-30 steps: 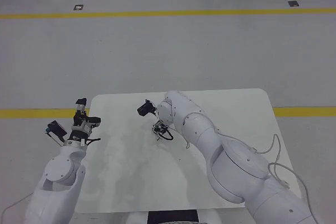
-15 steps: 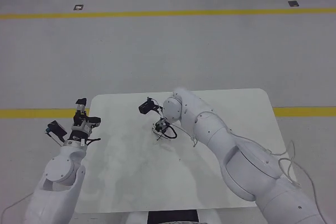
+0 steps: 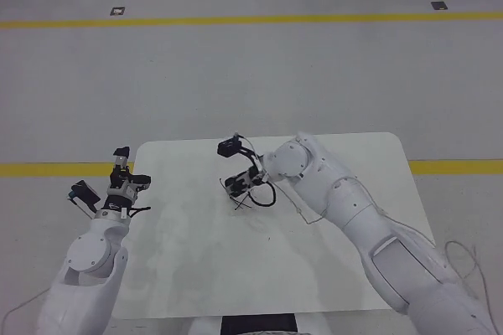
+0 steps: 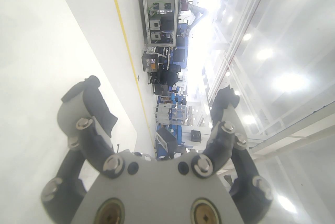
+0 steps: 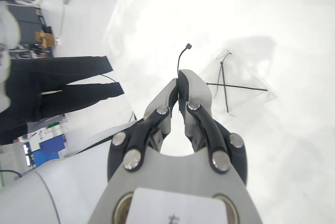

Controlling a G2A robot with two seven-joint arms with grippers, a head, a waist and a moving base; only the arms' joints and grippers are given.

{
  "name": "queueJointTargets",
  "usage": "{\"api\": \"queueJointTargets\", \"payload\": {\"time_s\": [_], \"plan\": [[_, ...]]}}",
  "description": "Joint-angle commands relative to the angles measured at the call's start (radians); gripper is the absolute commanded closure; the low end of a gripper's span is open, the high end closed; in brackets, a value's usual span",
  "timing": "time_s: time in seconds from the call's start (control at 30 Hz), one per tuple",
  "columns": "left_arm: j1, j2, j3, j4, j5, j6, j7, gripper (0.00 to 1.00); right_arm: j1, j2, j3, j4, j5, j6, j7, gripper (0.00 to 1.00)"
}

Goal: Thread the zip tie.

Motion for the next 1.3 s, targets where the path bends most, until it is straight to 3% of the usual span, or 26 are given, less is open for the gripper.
{"api": "queueJointTargets", "payload": {"time_s": [0.0, 0.17, 0.3, 0.73, 0.93, 1.27], "plan": [[0.000, 0.000, 0.000, 0.000, 0.000, 0.000, 0.000, 0.00, -0.025, 0.023, 0.032, -0.035, 0.060, 0.000, 0.009, 1.00], [0.000, 0.000, 0.000, 0.000, 0.000, 0.000, 0.000, 0.00, -0.074, 0.059, 0.090, -0.078, 0.221, 0.000, 0.040, 1.00], [0.000, 0.000, 0.000, 0.000, 0.000, 0.000, 0.000, 0.00, -0.083, 0.063, 0.097, -0.075, 0.316, 0.000, 0.074, 1.00], [0.000, 0.000, 0.000, 0.000, 0.000, 0.000, 0.000, 0.00, -0.083, 0.063, 0.097, -0.075, 0.316, 0.000, 0.074, 1.00], [0.000, 0.000, 0.000, 0.000, 0.000, 0.000, 0.000, 0.00, -0.121, 0.055, 0.094, -0.106, 0.353, 0.016, -0.052, 1.00], [0.000, 0.000, 0.000, 0.000, 0.000, 0.000, 0.000, 0.00, -0.137, 0.015, 0.061, -0.089, 0.409, 0.083, -0.327, 1.00]]}}
